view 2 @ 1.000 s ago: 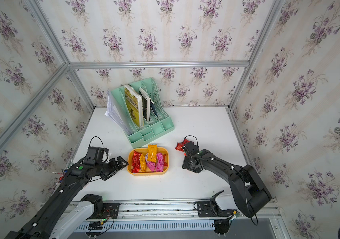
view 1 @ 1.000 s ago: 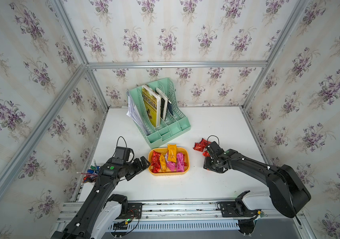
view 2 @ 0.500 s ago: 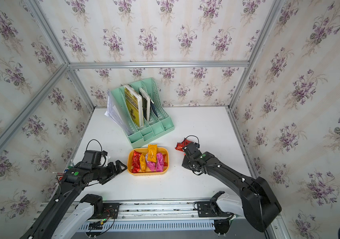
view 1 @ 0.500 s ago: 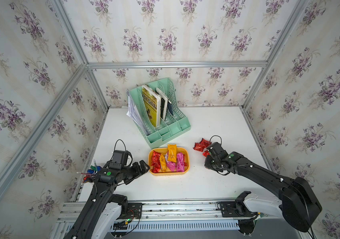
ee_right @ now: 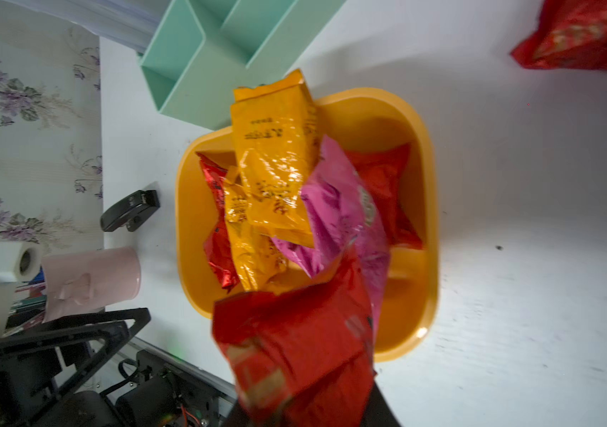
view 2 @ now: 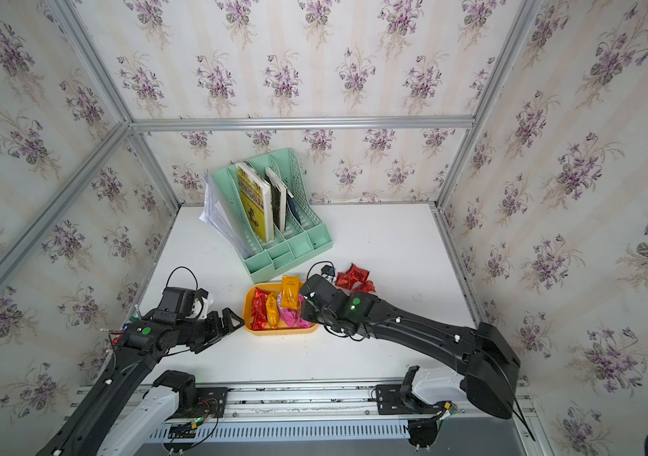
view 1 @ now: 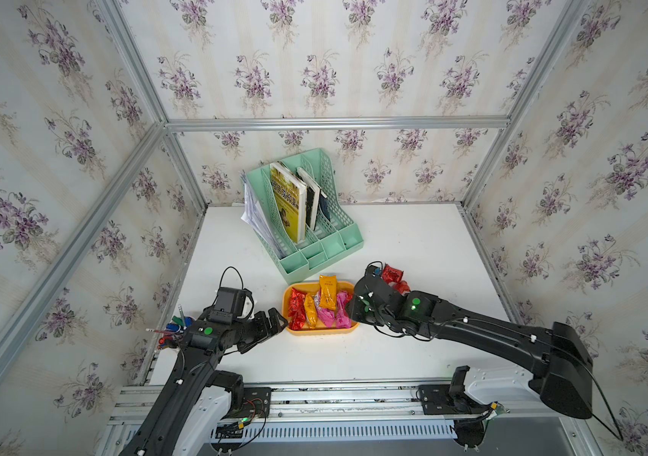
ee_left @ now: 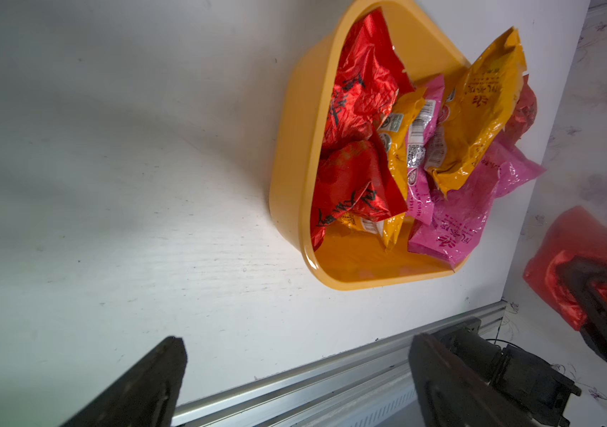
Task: Put the tea bags into the storage box
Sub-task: Place the tea bag in the storage box.
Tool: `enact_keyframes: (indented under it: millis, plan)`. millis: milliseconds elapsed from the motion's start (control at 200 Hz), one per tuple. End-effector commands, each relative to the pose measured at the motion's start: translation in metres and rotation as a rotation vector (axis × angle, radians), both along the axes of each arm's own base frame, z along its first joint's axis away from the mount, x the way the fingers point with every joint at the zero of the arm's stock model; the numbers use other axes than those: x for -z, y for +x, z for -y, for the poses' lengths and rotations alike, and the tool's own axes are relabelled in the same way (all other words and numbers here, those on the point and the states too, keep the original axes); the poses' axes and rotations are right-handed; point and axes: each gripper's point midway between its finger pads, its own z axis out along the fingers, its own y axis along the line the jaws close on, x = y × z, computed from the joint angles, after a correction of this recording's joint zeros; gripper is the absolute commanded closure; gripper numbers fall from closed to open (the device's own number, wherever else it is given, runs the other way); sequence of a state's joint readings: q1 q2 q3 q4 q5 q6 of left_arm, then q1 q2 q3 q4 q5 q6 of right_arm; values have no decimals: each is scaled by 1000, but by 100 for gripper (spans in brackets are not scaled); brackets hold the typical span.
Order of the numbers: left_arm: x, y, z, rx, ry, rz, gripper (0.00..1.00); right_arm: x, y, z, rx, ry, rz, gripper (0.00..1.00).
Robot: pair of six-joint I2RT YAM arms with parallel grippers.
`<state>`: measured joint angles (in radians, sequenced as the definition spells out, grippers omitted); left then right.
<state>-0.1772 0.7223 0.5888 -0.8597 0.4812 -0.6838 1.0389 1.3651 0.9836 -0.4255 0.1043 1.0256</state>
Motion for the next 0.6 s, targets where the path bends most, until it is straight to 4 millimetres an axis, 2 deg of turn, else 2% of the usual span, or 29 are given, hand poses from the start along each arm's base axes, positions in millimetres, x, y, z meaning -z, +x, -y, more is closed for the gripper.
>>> enact_keyframes:
  millis: [0,140,380,455,595]
  plan:
    - [-1,1,-4,-14,22,5,1,-3,7,-28,-85,1,26,72]
    - [-4,4,-6,-39,24,11,1,6,4,-41,-167,-40,-2,71]
    - [-3,3,-14,-77,53,35,1,39,-21,-40,-257,-62,-111,69]
    - [0,2,-15,-93,48,33,1,45,-22,-40,-264,-73,-123,68]
    - [5,3,-14,-107,36,34,1,44,-16,-44,-268,-95,-107,63]
